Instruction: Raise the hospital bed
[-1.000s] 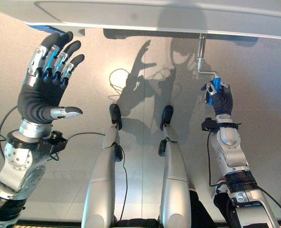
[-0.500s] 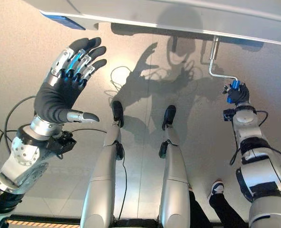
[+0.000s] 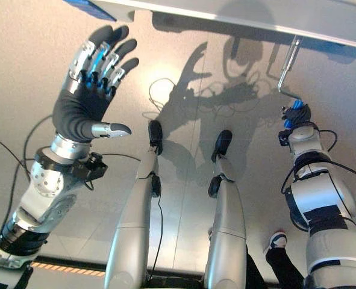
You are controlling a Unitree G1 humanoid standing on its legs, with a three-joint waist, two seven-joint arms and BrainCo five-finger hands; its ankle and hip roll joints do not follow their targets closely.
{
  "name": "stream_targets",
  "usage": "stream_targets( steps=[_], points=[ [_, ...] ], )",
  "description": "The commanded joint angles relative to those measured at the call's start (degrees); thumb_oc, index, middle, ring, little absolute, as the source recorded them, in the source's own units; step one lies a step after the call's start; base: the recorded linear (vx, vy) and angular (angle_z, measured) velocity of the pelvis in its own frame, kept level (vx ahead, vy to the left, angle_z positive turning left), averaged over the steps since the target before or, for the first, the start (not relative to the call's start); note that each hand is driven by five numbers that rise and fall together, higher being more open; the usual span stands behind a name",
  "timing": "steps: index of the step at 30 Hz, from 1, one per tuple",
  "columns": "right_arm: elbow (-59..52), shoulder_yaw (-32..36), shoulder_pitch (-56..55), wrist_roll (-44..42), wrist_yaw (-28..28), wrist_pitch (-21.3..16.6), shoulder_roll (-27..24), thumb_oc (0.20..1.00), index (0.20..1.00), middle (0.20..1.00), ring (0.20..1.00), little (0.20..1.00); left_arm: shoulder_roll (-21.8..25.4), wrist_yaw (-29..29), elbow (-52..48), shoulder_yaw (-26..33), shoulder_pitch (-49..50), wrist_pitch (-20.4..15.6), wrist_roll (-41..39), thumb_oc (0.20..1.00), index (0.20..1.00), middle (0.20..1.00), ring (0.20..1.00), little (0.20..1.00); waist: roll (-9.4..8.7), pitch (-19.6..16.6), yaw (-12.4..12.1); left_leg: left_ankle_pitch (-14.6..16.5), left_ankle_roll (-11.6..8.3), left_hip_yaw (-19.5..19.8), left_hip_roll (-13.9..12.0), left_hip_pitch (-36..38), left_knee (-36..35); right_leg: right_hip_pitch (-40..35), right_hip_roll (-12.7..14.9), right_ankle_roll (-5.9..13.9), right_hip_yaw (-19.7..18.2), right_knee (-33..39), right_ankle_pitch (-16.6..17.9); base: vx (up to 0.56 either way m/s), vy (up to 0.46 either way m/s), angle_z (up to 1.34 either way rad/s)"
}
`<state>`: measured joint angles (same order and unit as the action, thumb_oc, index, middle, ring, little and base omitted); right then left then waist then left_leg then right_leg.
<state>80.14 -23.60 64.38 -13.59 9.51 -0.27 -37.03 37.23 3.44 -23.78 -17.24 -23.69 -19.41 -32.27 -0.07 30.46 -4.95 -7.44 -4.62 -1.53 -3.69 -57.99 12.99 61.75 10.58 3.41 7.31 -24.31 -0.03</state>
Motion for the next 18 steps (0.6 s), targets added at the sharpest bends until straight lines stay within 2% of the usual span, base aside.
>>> stream_targets(
  steps=[1,2,3,4,5,6,7,8,9,12,13,14,15,16,17,18],
  points=[
    [-2.38,-9.38,0.31,7.7,-3.3,1.05,9.0,0.2,0.2,0.2,0.2,0.2,-2.59,1.52,-5.37,0.04,0.71,-1.41,0.88,1.0,1.0,1.0,1.0,1.0,6.37,-0.67,-1.13,6.27,1.15,0.64,0.42,-1.28,5.51,0.12,-0.7,4.35,1.38,-0.12,0.66,0.07,0.039,-0.03],
    [-2.65,-9.46,-0.14,7.75,-3.34,1.12,10.7,0.2,0.2,0.2,0.2,0.2,-3.24,1.79,-5.2,-0.33,1.1,-1.23,0.8,1.0,1.0,1.0,1.0,1.0,6.51,-0.67,-1.45,8.01,0.86,1.14,0.58,-0.02,5.9,-0.97,-0.64,4.9,0.86,-0.87,-0.99,-0.04,0.037,0.0],
    [-3.27,-9.41,0.87,7.34,-3.3,1.04,12.09,0.2,0.2,0.2,0.2,0.2,-3.36,2.13,-5.1,0.07,0.36,-1.3,0.76,1.0,1.0,1.0,1.0,1.0,6.64,-0.67,-1.61,6.38,1.28,0.76,0.61,-1.82,5.67,0.49,-0.52,4.41,1.52,-0.23,0.62,0.07,0.034,0.04],
    [-3.58,-9.89,0.61,7.49,-3.41,1.12,13.56,0.2,0.2,0.2,0.2,0.2,-3.64,2.32,-4.86,-0.21,0.89,-1.35,0.65,1.0,1.0,1.0,1.0,1.0,6.68,-0.67,-1.91,8.12,0.95,1.27,0.77,-0.44,6.12,-0.73,-0.53,4.95,1.01,-1.02,-1.0,0.01,0.028,0.04],
    [-4.23,-10.97,1.14,8.45,-3.46,1.22,15.28,0.2,0.2,0.2,0.2,0.2,-3.64,2.73,-4.74,-0.12,0.8,-1.42,0.76,1.0,1.0,1.0,1.0,1.0,6.71,-0.67,-2.17,8.1,1.0,1.3,0.86,-0.78,6.31,-0.57,-0.53,4.93,1.06,-1.09,-1.06,0.01,0.018,0.04],
    [-5.34,-12.32,2.15,10.32,-3.01,1.22,16.79,0.2,0.2,0.2,0.2,0.2,-3.55,3.17,-4.82,0.47,0.26,-1.53,0.92,1.0,1.0,1.0,1.0,1.0,6.78,-0.67,-2.23,6.35,1.36,0.89,0.92,-2.63,6.07,0.83,-0.29,4.45,1.78,-0.37,0.59,0.01,0.018,0.04],
    [-6.28,-13.96,2.0,12.11,-3.29,1.1,18.5,0.2,0.2,0.2,0.2,0.2,-3.83,3.39,-4.71,0.1,0.63,-1.56,0.74,1.0,1.0,1.0,1.0,1.0,6.89,-0.67,-2.6,8.03,1.03,1.44,0.99,-1.15,6.31,-0.32,-0.28,5.04,1.21,-1.25,-1.02,-0.04,0.018,0.07],
    [-7.2,-14.66,2.92,12.73,-3.1,1.03,19.34,0.2,0.2,0.2,0.2,0.2,-3.95,3.5,-4.74,0.47,0.21,-1.73,0.72,1.0,1.0,1.0,1.0,1.0,6.92,-0.67,-2.5,6.26,1.38,1.06,0.94,-2.87,6.02,1.01,-0.07,4.51,1.94,-0.55,0.59,0.06,0.022,0.04],
    [-8.37,-15.74,2.52,13.87,-3.15,0.83,20.81,0.2,0.2,0.2,0.2,0.2,-4.25,3.83,-4.56,0.18,0.72,-1.88,0.64,1.0,1.0,1.0,1.0,1.0,6.96,-0.67,-2.83,7.98,1.02,1.6,1.07,-1.34,6.38,-0.29,-0.11,5.05,1.33,-1.27,-1.07,0.01,0.029,0.05],
    [-14.26,-19.58,2.67,16.59,-3.74,-0.51,24.3,0.2,0.2,0.2,0.2,0.2,-4.49,4.25,-4.3,0.5,1.11,-2.37,0.41,1.0,1.0,1.0,1.0,1.0,6.81,-0.67,-2.94,7.93,0.99,1.55,1.26,-1.19,6.32,-0.46,0.02,5.05,1.44,-1.2,-0.99,0.02,0.029,0.05],
    [-18.51,-21.19,2.46,17.57,-3.95,-1.54,25.3,0.2,0.2,0.2,0.2,0.2,-4.41,4.31,-4.3,0.63,1.36,-2.57,0.45,1.0,1.0,1.0,1.0,1.0,6.67,-0.67,-2.83,7.92,0.96,1.52,1.3,-1.04,6.33,-0.68,0.07,5.02,1.41,-0.98,-0.94,-0.05,0.014,0.01],
    [-18.92,-21.29,2.89,17.66,-3.89,-1.38,25.09,0.2,0.2,0.2,0.2,0.2,-4.38,4.31,-4.42,1.02,1.01,-2.61,0.48,1.0,1.0,1.0,1.0,1.0,6.68,-0.67,-2.66,6.19,1.32,1.06,1.26,-2.55,6.01,0.56,0.15,4.47,2.0,-0.26,0.68,0.0,0.0,0.0],
    [-22.78,-21.2,1.64,15.51,-4.3,-3.06,26.22,0.2,0.2,0.2,0.2,0.2,-4.33,3.98,-4.33,0.56,1.59,-2.96,0.25,1.0,1.0,1.0,1.0,1.0,6.61,-0.67,-2.7,7.92,0.97,1.37,1.41,-0.61,6.21,-0.99,0.07,4.98,1.24,-0.84,-0.86,0.0,0.015,-0.06],
    [-25.88,-21.59,1.63,14.35,-4.54,-4.27,26.45,0.2,0.2,0.2,0.2,0.2,-4.08,3.91,-4.44,0.57,1.67,-3.37,-0.03,1.0,1.0,1.0,1.0,1.0,6.54,-0.67,-2.71,7.9,0.96,1.25,1.38,-0.4,6.23,-1.25,0.09,4.96,1.2,-0.71,-0.79,0.0,0.015,-0.07],
    [-26.19,-21.64,2.12,14.35,-4.51,-4.19,26.2,0.2,0.2,0.2,0.2,0.2,-4.02,3.89,-4.54,0.88,1.25,-3.43,-0.02,1.0,1.0,1.0,1.0,1.0,6.56,-0.67,-2.62,6.17,1.32,0.81,1.33,-1.93,5.92,0.0,0.17,4.41,1.8,0.02,0.85,-0.06,0.0,-0.07],
    [-28.81,-22.01,1.88,13.16,-4.64,-5.04,26.26,0.2,0.2,0.2,0.2,0.2,-3.8,3.7,-4.6,0.77,1.15,-3.73,-0.33,1.0,1.0,1.0,1.0,1.0,6.59,-0.67,-2.65,5.97,1.28,0.81,1.36,-1.86,5.8,-0.15,0.16,4.41,1.76,0.29,1.06,-0.06,-0.001,-0.08]
  ],
)
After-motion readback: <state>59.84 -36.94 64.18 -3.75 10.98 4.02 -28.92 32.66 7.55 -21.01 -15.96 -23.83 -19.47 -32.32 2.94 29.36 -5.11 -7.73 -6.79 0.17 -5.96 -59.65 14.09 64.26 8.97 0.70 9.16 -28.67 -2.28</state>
